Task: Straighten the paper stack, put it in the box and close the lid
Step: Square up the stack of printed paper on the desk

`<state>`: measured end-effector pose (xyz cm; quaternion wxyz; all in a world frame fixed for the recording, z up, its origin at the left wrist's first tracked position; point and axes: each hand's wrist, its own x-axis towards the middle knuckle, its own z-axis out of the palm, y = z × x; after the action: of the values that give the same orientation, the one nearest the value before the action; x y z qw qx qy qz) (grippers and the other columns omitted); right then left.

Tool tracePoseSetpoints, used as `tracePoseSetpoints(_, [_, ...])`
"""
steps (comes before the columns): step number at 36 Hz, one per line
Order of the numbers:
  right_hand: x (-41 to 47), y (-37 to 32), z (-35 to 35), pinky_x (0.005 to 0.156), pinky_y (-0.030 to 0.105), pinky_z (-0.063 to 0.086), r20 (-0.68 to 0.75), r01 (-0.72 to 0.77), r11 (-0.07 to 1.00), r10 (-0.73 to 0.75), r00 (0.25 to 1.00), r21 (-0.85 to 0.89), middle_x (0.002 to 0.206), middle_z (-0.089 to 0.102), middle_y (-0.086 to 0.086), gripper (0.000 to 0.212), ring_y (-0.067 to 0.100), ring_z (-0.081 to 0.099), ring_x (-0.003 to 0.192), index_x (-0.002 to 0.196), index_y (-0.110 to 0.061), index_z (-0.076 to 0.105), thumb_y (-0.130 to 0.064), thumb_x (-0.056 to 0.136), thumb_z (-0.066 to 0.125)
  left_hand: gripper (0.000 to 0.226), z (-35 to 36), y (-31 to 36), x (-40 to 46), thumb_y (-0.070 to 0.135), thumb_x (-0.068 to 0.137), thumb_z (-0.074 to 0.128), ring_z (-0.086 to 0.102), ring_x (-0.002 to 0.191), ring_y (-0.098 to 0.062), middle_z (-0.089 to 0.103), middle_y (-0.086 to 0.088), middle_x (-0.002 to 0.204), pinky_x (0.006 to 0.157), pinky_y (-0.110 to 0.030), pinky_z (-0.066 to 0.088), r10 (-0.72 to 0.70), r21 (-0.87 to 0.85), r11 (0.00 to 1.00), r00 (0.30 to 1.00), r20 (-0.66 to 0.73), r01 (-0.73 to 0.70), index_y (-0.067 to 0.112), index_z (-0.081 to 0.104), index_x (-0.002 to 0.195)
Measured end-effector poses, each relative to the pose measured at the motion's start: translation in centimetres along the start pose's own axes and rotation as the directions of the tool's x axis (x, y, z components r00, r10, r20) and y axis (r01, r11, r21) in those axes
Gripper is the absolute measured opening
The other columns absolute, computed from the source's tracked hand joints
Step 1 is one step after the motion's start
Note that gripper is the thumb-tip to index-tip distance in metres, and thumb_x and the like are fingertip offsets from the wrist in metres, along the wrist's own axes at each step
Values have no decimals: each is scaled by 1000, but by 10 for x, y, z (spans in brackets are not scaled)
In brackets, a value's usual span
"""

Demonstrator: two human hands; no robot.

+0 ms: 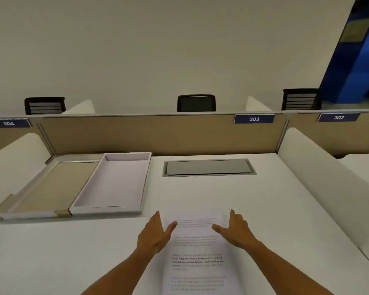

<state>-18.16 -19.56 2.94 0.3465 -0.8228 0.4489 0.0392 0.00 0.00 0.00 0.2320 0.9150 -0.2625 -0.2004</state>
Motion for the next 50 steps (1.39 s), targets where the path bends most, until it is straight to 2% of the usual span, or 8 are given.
tracePoseSetpoints(5, [-5, 3, 11, 113, 47, 39, 99, -174, 964, 157, 983, 203, 155, 35, 17, 97, 35, 38, 141, 150, -2, 27, -55, 82, 71, 97, 13, 2, -7, 71, 87, 46, 27, 151, -30, 25, -11, 164, 120, -47, 27, -97, -130, 987, 995, 8, 98, 10, 17, 157])
tracePoseSetpoints(9, [-8, 7, 22, 113, 46, 40, 138, -237, 941, 208, 968, 243, 154, 35, 16, 92, 34, 39, 140, 150, -3, 29, -53, 84, 70, 88, 23, 6, -14, 59, 89, 58, 37, 145, -32, 37, -15, 158, 117, -45, 33, -83, -242, 966, 995, 48, 93, 6, 27, 152])
tracePoseSetpoints(16, [-19, 12, 39, 112, 45, 40, 94, -300, 929, 286, 954, 215, 150, 36, 16, 84, 35, 38, 138, 145, -6, 35, -54, 84, 68, 74, 37, 12, -18, 49, 87, 69, 50, 131, -35, 52, -16, 143, 110, -50, 44, -154, -285, 943, 985, 78, 170, 5, 41, 139])
tracePoseSetpoints(22, [-25, 9, 49, 105, 43, 44, 63, -308, 928, 301, 951, 211, 141, 39, 15, 73, 36, 42, 130, 137, -8, 42, -48, 83, 69, 78, 38, 23, -16, 48, 85, 70, 53, 127, -36, 48, -17, 142, 105, -51, 49, -259, -447, 842, 953, 157, 303, 3, 39, 140])
tracePoseSetpoints(35, [-22, 4, 56, 95, 40, 46, 42, -301, 945, 298, 954, 127, 130, 42, 15, 59, 35, 44, 122, 126, -10, 48, -39, 81, 72, 80, 32, 33, -7, 50, 88, 64, 38, 137, -38, 38, -20, 150, 113, -52, 39, -401, -490, 720, 871, 284, 491, 6, 34, 148])
tracePoseSetpoints(40, [-20, 6, 55, 94, 38, 46, 42, -306, 945, 303, 952, 115, 129, 42, 14, 57, 34, 45, 120, 123, -11, 49, -39, 80, 72, 67, 26, 30, 1, 41, 90, 65, 56, 124, -40, 54, -21, 139, 105, -55, 49, -349, -591, 618, 854, 385, 519, 4, 46, 142])
tracePoseSetpoints(44, [-18, 8, 55, 96, 38, 47, 35, -301, 946, 299, 954, 116, 128, 44, 14, 57, 33, 46, 120, 123, -11, 51, -40, 79, 73, 52, 23, 30, 4, 35, 93, 63, 65, 111, -38, 67, -20, 124, 100, -53, 53, -330, -609, 596, 851, 409, 524, 5, 54, 135])
tracePoseSetpoints(50, [-16, 10, 57, 94, 38, 48, 24, -287, 951, 286, 958, 117, 126, 45, 14, 55, 32, 48, 118, 120, -11, 53, -40, 79, 74, 62, 25, 35, 5, 40, 89, 66, 58, 120, -39, 55, -22, 136, 101, -54, 52, -366, -582, 595, 831, 418, 555, 6, 50, 139])
